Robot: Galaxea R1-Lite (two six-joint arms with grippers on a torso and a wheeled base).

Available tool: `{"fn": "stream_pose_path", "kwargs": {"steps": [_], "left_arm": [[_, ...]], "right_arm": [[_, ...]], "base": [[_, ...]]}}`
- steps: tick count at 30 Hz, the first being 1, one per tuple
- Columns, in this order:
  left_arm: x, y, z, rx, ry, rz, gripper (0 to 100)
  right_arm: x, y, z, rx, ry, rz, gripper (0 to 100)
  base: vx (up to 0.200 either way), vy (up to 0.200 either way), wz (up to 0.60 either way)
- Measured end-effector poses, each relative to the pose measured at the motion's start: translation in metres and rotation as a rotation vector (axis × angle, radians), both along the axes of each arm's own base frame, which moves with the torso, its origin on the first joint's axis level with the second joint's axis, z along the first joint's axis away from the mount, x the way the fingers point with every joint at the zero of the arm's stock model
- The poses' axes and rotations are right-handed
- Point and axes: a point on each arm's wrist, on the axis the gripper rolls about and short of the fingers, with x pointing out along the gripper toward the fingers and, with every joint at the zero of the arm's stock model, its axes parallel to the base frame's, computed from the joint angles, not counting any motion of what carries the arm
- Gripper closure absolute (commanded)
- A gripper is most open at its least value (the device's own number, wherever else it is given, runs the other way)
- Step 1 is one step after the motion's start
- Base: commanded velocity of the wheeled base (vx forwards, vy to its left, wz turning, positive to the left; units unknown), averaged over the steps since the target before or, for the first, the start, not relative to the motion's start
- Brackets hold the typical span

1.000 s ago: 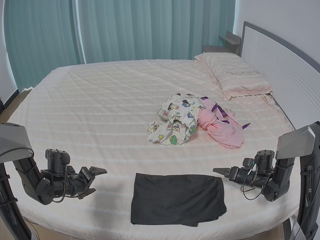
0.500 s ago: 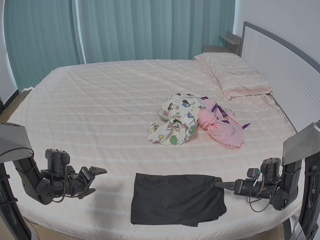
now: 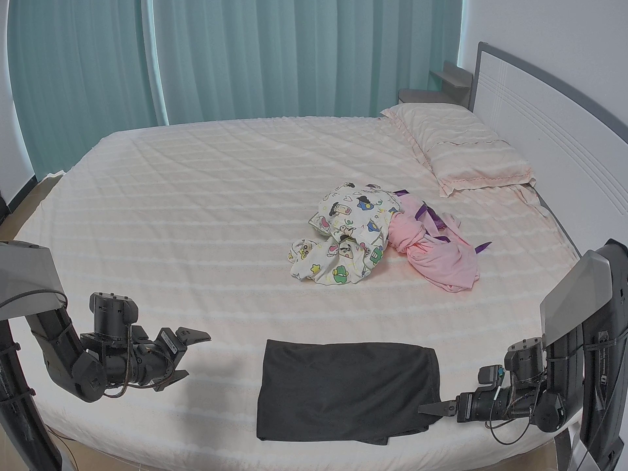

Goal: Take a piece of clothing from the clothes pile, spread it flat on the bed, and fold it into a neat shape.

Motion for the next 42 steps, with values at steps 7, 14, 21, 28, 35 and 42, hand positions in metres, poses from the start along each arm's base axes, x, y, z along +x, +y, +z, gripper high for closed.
{"fn": "stream_pose_path", "kwargs": {"steps": [7,14,21,28,35,42], "left_arm": [[0.0,0.0,0.0,0.0,0.0,0.0,0],[0.001,0.0,0.0,0.0,-0.001,0.001,0],[0.001,0.0,0.0,-0.001,-0.001,0.002,0],[0.001,0.0,0.0,-0.001,-0.001,0.002,0],[0.0,0.0,0.0,-0.002,0.001,0.003,0],[0.0,0.001,0.002,0.0,-0.006,0.01,0]], "right_arm": [[0.002,0.006,-0.006,-0.048,-0.007,-0.015,100],[-0.004,0.007,-0.008,-0.084,0.012,-0.018,100],[-0.011,0.004,-0.006,-0.095,0.033,-0.021,100],[-0.012,0.004,-0.004,-0.097,0.03,-0.022,0],[-0.011,0.003,-0.004,-0.103,0.022,-0.027,0],[-0.006,-0.006,0.007,-0.115,-0.032,-0.092,0]], "base": [[0.0,0.0,0.0],[0.0,0.0,0.0],[0.0,0.0,0.0],[0.0,0.0,0.0],[0.0,0.0,0.0],[0.0,0.0,0.0]]}}
